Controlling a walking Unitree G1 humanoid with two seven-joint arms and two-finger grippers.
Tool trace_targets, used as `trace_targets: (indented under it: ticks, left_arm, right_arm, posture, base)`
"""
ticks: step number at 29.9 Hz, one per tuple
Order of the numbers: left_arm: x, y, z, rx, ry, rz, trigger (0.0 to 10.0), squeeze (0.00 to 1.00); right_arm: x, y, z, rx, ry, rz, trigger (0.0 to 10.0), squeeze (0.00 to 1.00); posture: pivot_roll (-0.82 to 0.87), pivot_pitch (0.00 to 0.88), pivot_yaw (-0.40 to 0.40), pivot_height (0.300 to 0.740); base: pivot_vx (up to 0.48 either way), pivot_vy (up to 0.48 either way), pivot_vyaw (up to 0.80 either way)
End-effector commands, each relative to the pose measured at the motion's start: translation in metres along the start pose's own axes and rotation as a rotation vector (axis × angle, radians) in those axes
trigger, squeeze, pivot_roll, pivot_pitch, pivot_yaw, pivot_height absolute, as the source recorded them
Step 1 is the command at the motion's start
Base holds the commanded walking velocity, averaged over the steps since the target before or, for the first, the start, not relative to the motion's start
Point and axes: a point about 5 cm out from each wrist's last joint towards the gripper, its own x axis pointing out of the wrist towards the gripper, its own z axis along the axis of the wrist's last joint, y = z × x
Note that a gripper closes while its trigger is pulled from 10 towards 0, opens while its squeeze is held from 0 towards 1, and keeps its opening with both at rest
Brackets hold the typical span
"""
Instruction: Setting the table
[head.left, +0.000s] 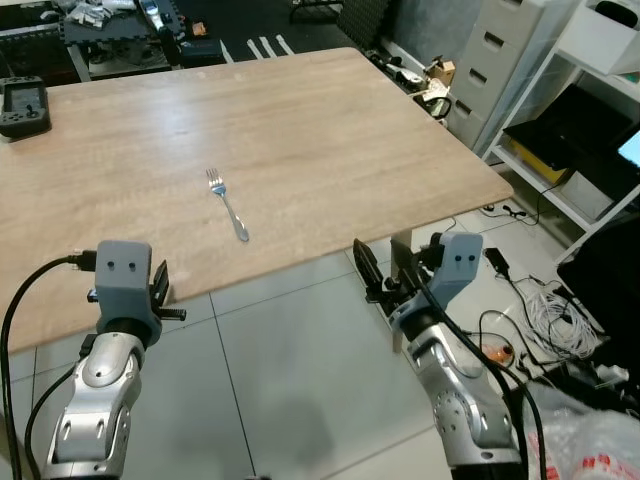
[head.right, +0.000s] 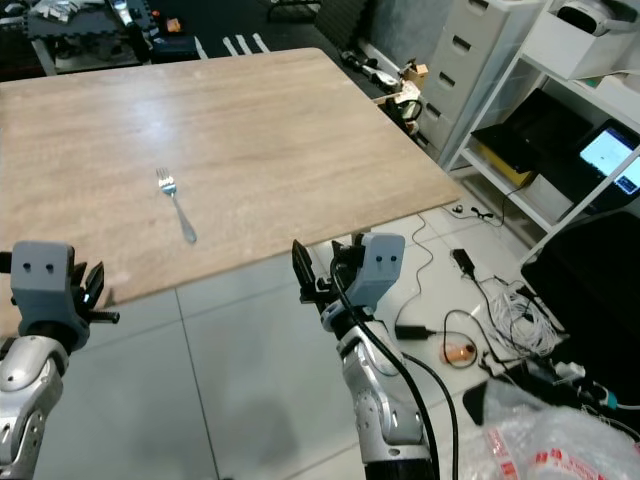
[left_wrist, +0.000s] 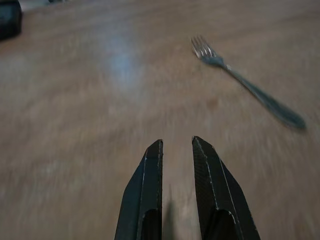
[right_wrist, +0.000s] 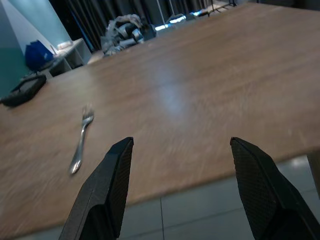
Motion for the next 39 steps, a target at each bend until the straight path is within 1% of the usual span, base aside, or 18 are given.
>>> trace_targets:
  ticks: [1, 5, 7, 10, 11, 13, 20, 23, 25, 27, 28, 29, 33, 34, 36, 37, 38, 39]
  left_arm:
    - [-0.001, -0.002, -0.003, 0.012, 0.012, -0.006, 10.0, 0.0]
    - [-0.001, -0.002, -0.002, 0.019, 0.008, -0.011, 10.0, 0.0]
    - [-0.001, -0.002, -0.002, 0.023, 0.007, -0.014, 10.0, 0.0]
    - [-0.001, -0.002, -0.002, 0.024, 0.007, -0.014, 10.0, 0.0]
    - [-0.001, -0.002, -0.002, 0.025, 0.007, -0.016, 10.0, 0.0]
    - [-0.001, -0.002, -0.002, 0.026, 0.008, -0.016, 10.0, 0.0]
    - [-0.005, -0.005, -0.001, 0.027, 0.003, -0.036, 10.0, 0.0]
    - [-0.01, -0.003, 0.0, 0.075, -0.01, -0.038, 10.0, 0.0]
    - [-0.014, -0.001, 0.001, 0.094, -0.017, -0.06, 10.0, 0.0]
    - [-0.016, 0.001, 0.002, 0.082, -0.017, -0.082, 10.0, 0.0]
    - [-0.017, 0.01, 0.002, 0.053, -0.005, -0.111, 10.0, 0.0]
    - [-0.017, 0.013, 0.002, 0.043, 0.002, -0.112, 10.0, 0.0]
    - [-0.005, 0.022, -0.004, -0.01, 0.063, -0.075, 10.0, 0.0]
    - [-0.005, 0.022, -0.004, -0.01, 0.063, -0.075, 10.0, 0.0]
    - [0.003, 0.019, -0.01, -0.027, 0.114, -0.092, 10.0, 0.0]
    - [0.007, 0.016, -0.013, -0.035, 0.145, -0.119, 10.0, 0.0]
    - [0.015, 0.01, -0.015, -0.064, 0.177, -0.181, 10.0, 0.0]
    - [0.017, 0.008, -0.016, -0.083, 0.184, -0.203, 10.0, 0.0]
  right_arm:
    - [-0.002, -0.005, -0.002, -0.01, 0.01, -0.014, 10.0, 0.0]
    - [0.0, -0.005, 0.002, -0.028, -0.003, -0.007, 10.0, 0.0]
    - [0.0, -0.001, 0.004, -0.031, -0.001, 0.037, 10.0, 0.0]
    - [0.0, 0.0, 0.004, -0.03, 0.0, 0.046, 10.0, 0.0]
    - [-0.001, 0.007, 0.004, -0.029, 0.017, 0.107, 10.0, 0.0]
    - [-0.001, 0.01, 0.004, -0.031, 0.024, 0.133, 10.0, 0.0]
    - [-0.002, 0.021, -0.001, -0.044, 0.064, 0.206, 10.0, 0.0]
    - [-0.006, 0.029, -0.008, -0.083, 0.123, 0.284, 10.0, 0.0]
    - [-0.008, 0.033, -0.011, -0.101, 0.141, 0.307, 10.0, 0.0]
    - [-0.009, 0.034, -0.012, -0.104, 0.145, 0.308, 10.0, 0.0]
    - [-0.007, 0.036, -0.014, -0.104, 0.149, 0.306, 10.0, 0.0]
    - [-0.007, 0.037, -0.014, -0.103, 0.15, 0.303, 10.0, 0.0]
    - [-0.001, 0.034, -0.011, -0.104, 0.123, 0.252, 10.0, 0.0]
    - [-0.001, 0.034, -0.011, -0.104, 0.123, 0.252, 10.0, 0.0]
    - [0.003, 0.027, -0.002, -0.101, 0.084, 0.189, 10.0, 0.0]
    - [0.005, 0.023, 0.003, -0.1, 0.063, 0.156, 10.0, 0.0]
    - [0.007, 0.014, 0.012, -0.113, 0.033, 0.106, 10.0, 0.0]
    - [0.007, 0.012, 0.014, -0.12, 0.026, 0.092, 10.0, 0.0]
  posture:
    - [0.03, 0.055, 0.044, 0.74]
    - [0.03, 0.054, 0.047, 0.74]
    - [0.04, 0.055, 0.049, 0.74]
    - [0.04, 0.055, 0.049, 0.74]
    - [0.04, 0.055, 0.05, 0.74]
    - [0.04, 0.055, 0.05, 0.74]
    - [0.04, 0.062, 0.052, 0.74]
    - [0.04, 0.067, 0.052, 0.74]
    - [0.04, 0.069, 0.051, 0.74]
    - [0.05, 0.071, 0.048, 0.74]
    - [0.06, 0.073, 0.043, 0.74]
    - [0.06, 0.075, 0.04, 0.74]
    - [0.06, 0.077, 0.041, 0.74]
    - [0.06, 0.077, 0.041, 0.74]
    - [0.05, 0.088, 0.04, 0.74]
    - [0.04, 0.096, 0.038, 0.74]
    - [0.04, 0.105, 0.037, 0.74]
    - [0.04, 0.105, 0.037, 0.74]
  base:
    - [0.48, 0.0, 0.0]
    - [0.48, 0.0, 0.0]
    - [0.448, 0.0, 0.0]
    - [0.411, 0.0, 0.0]
    - [0.337, 0.0, 0.0]
    - [0.337, 0.0, 0.0]
    - [0.0, 0.0, 0.0]
    - [0.0, 0.0, 0.0]
    - [0.0, 0.0, 0.0]
    - [0.0, 0.0, 0.0]
    - [0.0, 0.0, 0.0]
    - [0.0, 0.0, 0.0]
    - [0.0, 0.0, 0.0]
    - [0.0, 0.0, 0.0]
    - [0.0, 0.0, 0.0]
    - [0.0, 0.0, 0.0]
    - [0.0, 0.0, 0.0]
    - [0.0, 0.0, 0.0]
